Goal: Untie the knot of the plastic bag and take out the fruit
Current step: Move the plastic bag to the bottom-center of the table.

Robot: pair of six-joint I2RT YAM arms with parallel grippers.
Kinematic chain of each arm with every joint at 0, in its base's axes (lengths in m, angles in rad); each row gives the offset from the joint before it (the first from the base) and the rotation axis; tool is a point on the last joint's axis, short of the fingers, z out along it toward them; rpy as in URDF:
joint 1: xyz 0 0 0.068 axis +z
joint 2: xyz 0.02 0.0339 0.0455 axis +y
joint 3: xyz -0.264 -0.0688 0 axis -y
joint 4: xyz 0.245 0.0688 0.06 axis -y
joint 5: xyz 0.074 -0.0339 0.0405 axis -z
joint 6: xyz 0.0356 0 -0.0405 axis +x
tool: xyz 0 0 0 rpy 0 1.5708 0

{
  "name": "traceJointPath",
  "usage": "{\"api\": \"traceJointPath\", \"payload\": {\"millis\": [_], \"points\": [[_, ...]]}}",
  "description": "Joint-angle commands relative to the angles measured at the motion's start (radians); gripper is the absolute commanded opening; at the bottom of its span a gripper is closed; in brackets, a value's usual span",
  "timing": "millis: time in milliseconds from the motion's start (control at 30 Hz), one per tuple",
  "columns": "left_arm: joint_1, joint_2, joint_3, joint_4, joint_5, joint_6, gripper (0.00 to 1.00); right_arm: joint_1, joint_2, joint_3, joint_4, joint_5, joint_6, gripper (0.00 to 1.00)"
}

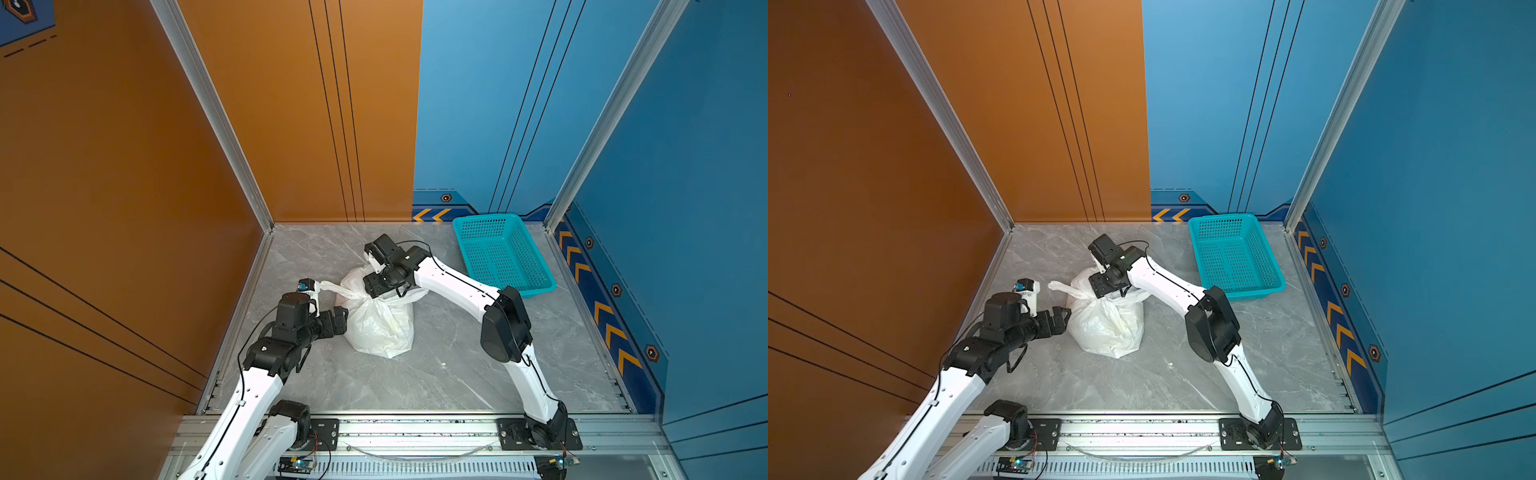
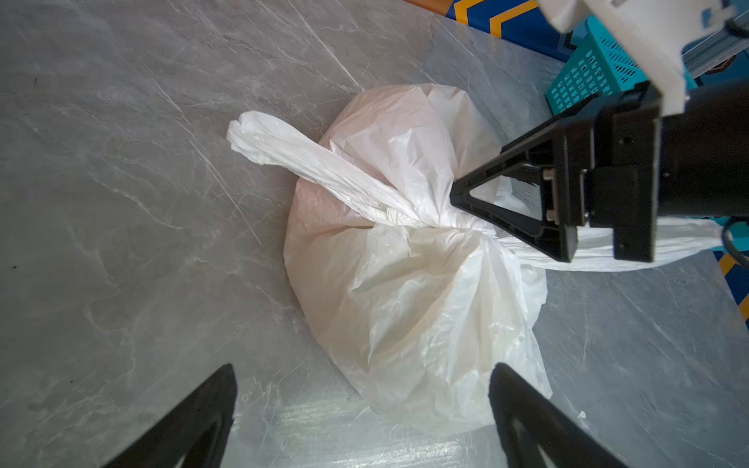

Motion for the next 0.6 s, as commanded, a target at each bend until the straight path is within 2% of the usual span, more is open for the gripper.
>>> {"api": "traceJointPath", "payload": {"millis": [0,100,167,400,567], "points": [[-0.016,-0.004,-0.011,-0.016,-0.007,-0.009,0.98,-0.017,0.029,0.045,-0.001,-0.022,0.054,0.49],[-0.028,-0.001,-0.010,-0.016,-0.014,-0.014,0.98,-0.032,0.030,0.039,0.012,-0.027,0.080,0.17],[-0.038,0.005,-0.011,-0.015,-0.017,-0.017,0.98,-0.043,0.016,0.018,0.022,-0.024,0.095,0.00],[-0.110,0.045,0.010,0.001,-0.045,-0.021,0.98,-0.077,-0.164,-0.209,0.075,0.054,0.165,0.00],[-0.191,0.084,0.038,0.006,-0.085,-0.015,0.98,-0.064,-0.373,-0.494,0.105,0.140,0.272,0.00]]}}
